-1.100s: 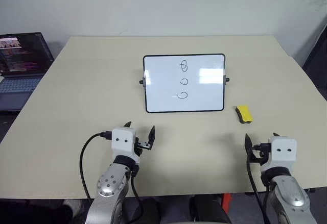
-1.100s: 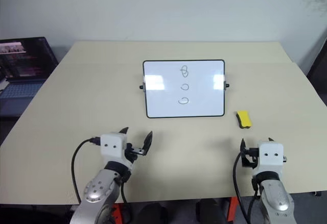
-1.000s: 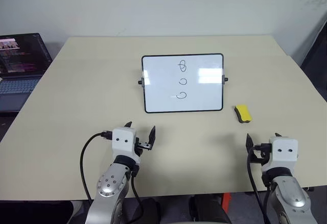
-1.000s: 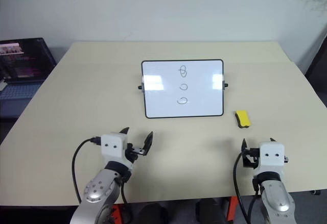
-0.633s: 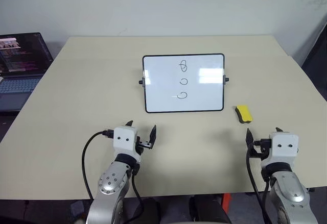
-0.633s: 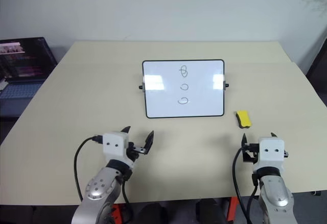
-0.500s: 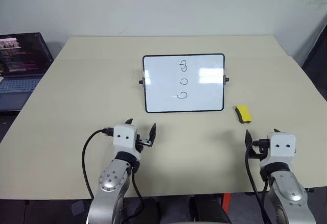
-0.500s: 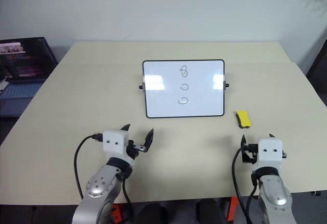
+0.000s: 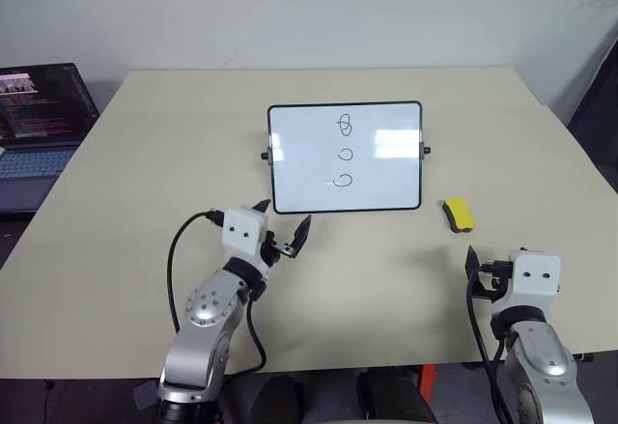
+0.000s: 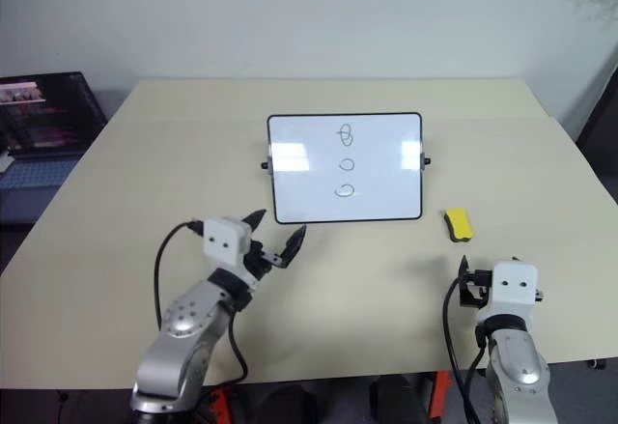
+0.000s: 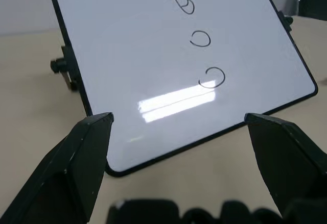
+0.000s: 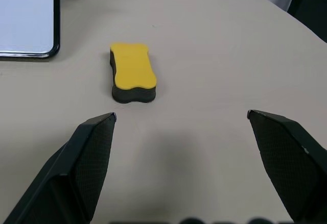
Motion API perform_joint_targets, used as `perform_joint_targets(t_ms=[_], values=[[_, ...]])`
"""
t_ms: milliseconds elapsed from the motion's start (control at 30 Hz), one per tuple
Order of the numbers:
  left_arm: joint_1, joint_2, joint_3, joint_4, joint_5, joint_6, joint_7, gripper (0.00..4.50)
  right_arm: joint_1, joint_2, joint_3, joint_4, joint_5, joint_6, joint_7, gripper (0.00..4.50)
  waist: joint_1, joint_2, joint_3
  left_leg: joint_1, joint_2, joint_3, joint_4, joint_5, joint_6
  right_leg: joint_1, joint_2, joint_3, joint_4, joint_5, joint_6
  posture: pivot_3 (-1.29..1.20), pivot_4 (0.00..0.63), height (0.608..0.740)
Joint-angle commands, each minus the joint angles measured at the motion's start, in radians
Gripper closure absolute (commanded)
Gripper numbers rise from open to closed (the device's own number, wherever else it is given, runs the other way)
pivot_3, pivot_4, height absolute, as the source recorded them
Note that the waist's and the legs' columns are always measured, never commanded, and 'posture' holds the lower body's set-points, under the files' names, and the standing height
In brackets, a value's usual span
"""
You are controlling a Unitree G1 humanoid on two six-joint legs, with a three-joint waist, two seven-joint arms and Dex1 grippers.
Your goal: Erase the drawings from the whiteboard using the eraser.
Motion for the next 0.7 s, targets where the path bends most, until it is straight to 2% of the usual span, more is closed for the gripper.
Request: perform_joint_targets(t_ms=[33,200,400,633,700], values=[[-0.057,0.074,0.022,-0.026,-0.082,0.052,-0.114,0.0,-0.039,-0.021,0.0,-0.012,0.028,0.009,0.035,0.02,0.001,0.0,0.0,0.0,0.0,0.0,0.0,0.0,0.0,0.0,0.0,0.0,0.0,0.0,0.0,0.0,0.15,0.74],[-0.166,0.167,0.026,-0.027,-0.19,0.156,-0.243,0.0,-0.138,-0.065,-0.024,-0.005,0.061,0.136,0.067,0.02,0.003,0.0,0.0,-0.001,0.0,0.0,0.001,0.0,0.0,0.0,0.0,-0.001,0.0,0.0,0.0,0.0,0.15,0.74],[-0.248,0.256,-0.036,-0.044,-0.275,0.257,-0.394,0.0,-0.278,-0.126,-0.026,0.033,0.085,0.3,0.089,0.02,0.002,0.0,0.0,-0.001,0.0,-0.001,0.001,0.0,0.0,0.0,0.0,-0.001,0.0,0.0,0.0,0.0,0.15,0.74],[-0.333,0.354,-0.094,-0.04,-0.324,0.335,-0.531,0.0,-0.433,-0.154,-0.03,0.159,0.109,0.379,0.103,0.02,0.0,0.001,0.001,-0.001,0.0,-0.001,0.001,0.0,0.0,0.0,0.0,-0.001,0.0,0.0,0.0,0.0,0.15,0.74],[-0.348,0.354,-0.09,-0.053,-0.349,0.357,-0.534,0.0,-0.474,-0.162,-0.034,0.196,0.113,0.387,0.105,0.02,0.0,0.001,0.001,-0.001,0.0,0.0,0.001,0.0,0.0,-0.001,0.0,0.0,0.0,0.0,0.0,0.0,0.15,0.74]])
